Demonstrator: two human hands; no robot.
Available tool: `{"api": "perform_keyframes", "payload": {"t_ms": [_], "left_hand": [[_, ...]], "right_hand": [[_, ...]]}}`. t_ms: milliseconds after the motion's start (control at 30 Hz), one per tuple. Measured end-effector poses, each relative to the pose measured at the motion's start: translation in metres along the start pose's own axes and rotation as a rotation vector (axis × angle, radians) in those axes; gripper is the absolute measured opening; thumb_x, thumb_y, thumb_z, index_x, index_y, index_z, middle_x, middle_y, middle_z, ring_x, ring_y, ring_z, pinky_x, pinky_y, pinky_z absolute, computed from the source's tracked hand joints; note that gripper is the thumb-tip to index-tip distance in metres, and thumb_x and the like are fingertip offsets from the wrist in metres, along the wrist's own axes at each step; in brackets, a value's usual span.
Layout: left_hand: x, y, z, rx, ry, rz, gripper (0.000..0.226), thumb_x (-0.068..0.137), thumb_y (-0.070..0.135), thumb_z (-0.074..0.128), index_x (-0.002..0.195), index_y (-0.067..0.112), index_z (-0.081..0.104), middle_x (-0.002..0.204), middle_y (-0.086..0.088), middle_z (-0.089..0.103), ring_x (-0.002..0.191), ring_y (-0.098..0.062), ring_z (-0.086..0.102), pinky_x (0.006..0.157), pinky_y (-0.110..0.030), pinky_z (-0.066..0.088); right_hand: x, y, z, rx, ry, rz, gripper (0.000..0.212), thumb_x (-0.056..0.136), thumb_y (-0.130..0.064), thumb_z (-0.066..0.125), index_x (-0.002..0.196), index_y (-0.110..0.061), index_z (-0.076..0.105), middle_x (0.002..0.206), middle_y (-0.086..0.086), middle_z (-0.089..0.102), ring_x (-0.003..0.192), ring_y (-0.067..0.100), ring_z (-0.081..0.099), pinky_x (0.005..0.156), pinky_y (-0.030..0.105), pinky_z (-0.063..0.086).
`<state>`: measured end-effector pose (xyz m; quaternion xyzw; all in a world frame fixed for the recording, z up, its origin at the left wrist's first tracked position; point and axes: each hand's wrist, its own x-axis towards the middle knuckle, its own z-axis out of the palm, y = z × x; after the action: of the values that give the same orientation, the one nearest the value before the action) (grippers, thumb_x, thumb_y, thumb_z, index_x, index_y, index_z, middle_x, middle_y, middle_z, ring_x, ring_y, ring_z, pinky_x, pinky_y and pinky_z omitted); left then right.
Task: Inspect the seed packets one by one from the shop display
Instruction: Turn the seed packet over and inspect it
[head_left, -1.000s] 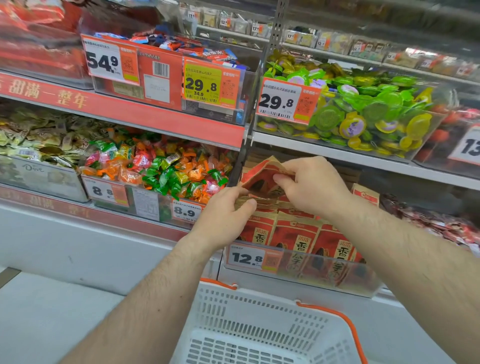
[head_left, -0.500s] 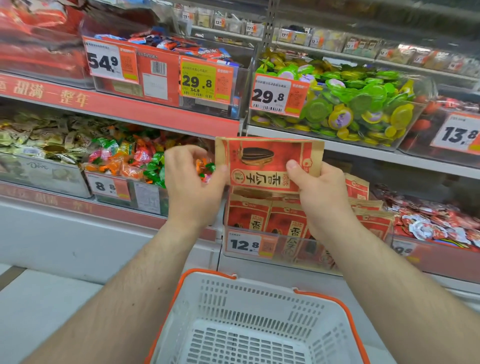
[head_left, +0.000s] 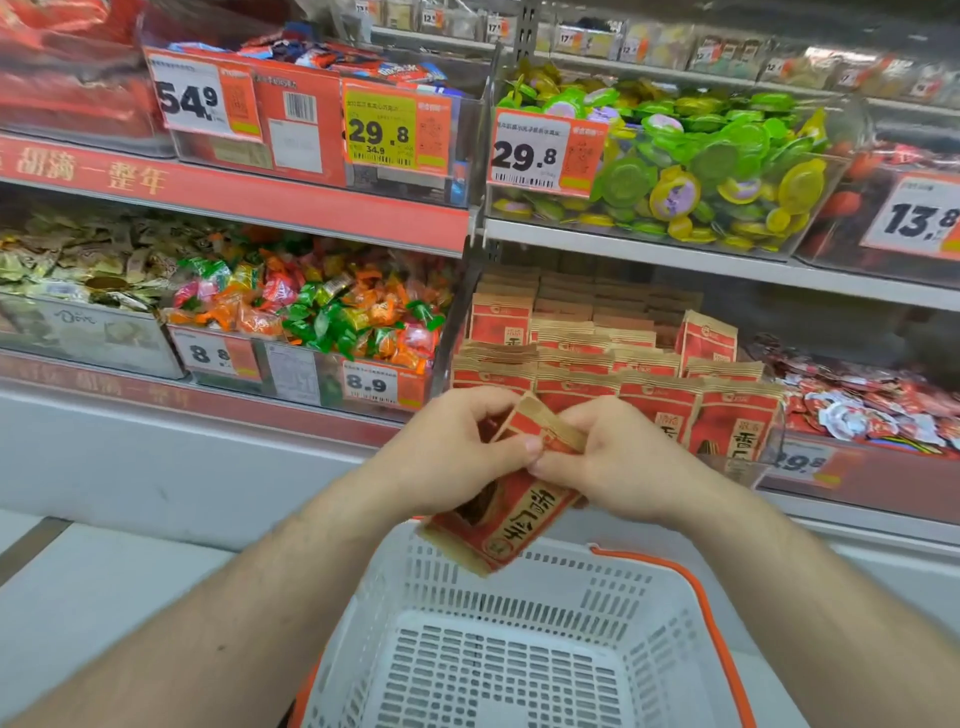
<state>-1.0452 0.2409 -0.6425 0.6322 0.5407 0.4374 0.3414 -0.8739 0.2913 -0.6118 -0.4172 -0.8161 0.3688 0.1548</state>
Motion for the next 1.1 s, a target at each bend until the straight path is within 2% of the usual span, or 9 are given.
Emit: {"api": "perform_keyframes", "payload": {"t_ms": [100,233,333,433,633,833,933,1033,1100], "left_hand": [[-0.002,-0.003,0.001,-0.028,-0.059,-0.072,0.016,0.089,0.011,0.073,0.089,0.027,0.078,0.09,0.004,0.077,0.088,-0.012,0.072,0.088,-0.04,0.058],[-0.002,-0.009,0.008,-0.015,-0.037,-0.133,0.009,0.085,0.009,0.076,0.085,0.017,0.08,0.078,-0.004,0.075,0.065,-0.013,0.064,0.062,-0.031,0.058],[-0.004,-0.012,0.014,-0.081,-0.013,-0.152,0.022,0.082,0.005,0.078,0.074,0.025,0.081,0.074,-0.001,0.073,0.064,-0.02,0.063,0.062,-0.036,0.059],[-0.007,-0.015,0.019,-0.15,0.027,-0.096,0.039,0.078,-0.003,0.076,0.062,0.032,0.078,0.071,0.007,0.07,0.064,-0.017,0.064,0.06,-0.029,0.059],[-0.013,-0.017,0.024,-0.179,0.074,0.0,0.036,0.074,-0.005,0.077,0.066,0.03,0.079,0.071,0.004,0.069,0.061,-0.008,0.063,0.055,-0.021,0.053],[-0.013,-0.015,0.027,-0.251,0.068,-0.038,0.015,0.068,0.017,0.076,0.065,0.031,0.079,0.069,0.006,0.071,0.062,-0.01,0.064,0.056,-0.023,0.054],[-0.013,-0.012,0.03,-0.321,0.076,-0.07,0.011,0.064,0.021,0.074,0.067,0.029,0.08,0.07,0.004,0.074,0.06,-0.013,0.062,0.053,-0.023,0.052],[-0.011,-0.013,0.029,-0.402,0.12,-0.083,0.012,0.063,0.02,0.075,0.074,0.02,0.08,0.077,-0.008,0.075,0.062,-0.028,0.057,0.048,-0.024,0.051],[-0.01,-0.014,0.028,-0.431,0.126,-0.11,0.015,0.065,0.022,0.074,0.078,0.018,0.08,0.08,-0.008,0.075,0.063,-0.028,0.057,0.047,-0.023,0.05]], "right_hand": [[-0.007,0.017,0.002,0.054,0.094,0.045,0.011,0.08,-0.027,0.081,0.075,-0.018,0.076,0.076,0.005,0.074,0.078,0.031,0.071,0.076,0.051,0.058],[-0.018,0.037,0.008,0.316,0.233,0.047,0.012,0.075,-0.014,0.083,0.069,-0.02,0.075,0.07,0.0,0.073,0.067,0.018,0.071,0.064,0.04,0.057],[-0.029,0.046,0.009,0.478,0.31,-0.012,0.022,0.073,-0.003,0.08,0.063,-0.023,0.075,0.067,0.0,0.072,0.063,0.01,0.066,0.062,0.03,0.054],[-0.036,0.05,0.009,0.483,0.361,-0.075,0.027,0.073,-0.004,0.079,0.064,-0.029,0.076,0.066,-0.001,0.071,0.064,0.01,0.063,0.065,0.032,0.054],[-0.039,0.05,0.008,0.427,0.399,-0.094,0.025,0.076,-0.008,0.078,0.068,-0.031,0.076,0.069,-0.002,0.073,0.065,0.011,0.064,0.07,0.041,0.057],[-0.038,0.054,0.011,0.461,0.399,-0.123,0.023,0.079,-0.008,0.076,0.069,-0.029,0.075,0.071,-0.004,0.073,0.067,0.008,0.065,0.068,0.033,0.056],[-0.038,0.061,0.01,0.44,0.29,-0.098,0.006,0.083,-0.018,0.072,0.081,-0.022,0.075,0.084,0.002,0.075,0.081,0.02,0.07,0.078,0.044,0.058],[-0.039,0.065,0.011,0.437,0.089,-0.034,0.027,0.077,-0.036,0.067,0.099,-0.023,0.074,0.099,0.0,0.076,0.097,0.019,0.071,0.088,0.046,0.057],[-0.039,0.063,0.012,0.439,0.057,-0.012,0.031,0.075,-0.039,0.064,0.101,-0.025,0.073,0.099,-0.004,0.077,0.097,0.015,0.072,0.087,0.043,0.057]]}}
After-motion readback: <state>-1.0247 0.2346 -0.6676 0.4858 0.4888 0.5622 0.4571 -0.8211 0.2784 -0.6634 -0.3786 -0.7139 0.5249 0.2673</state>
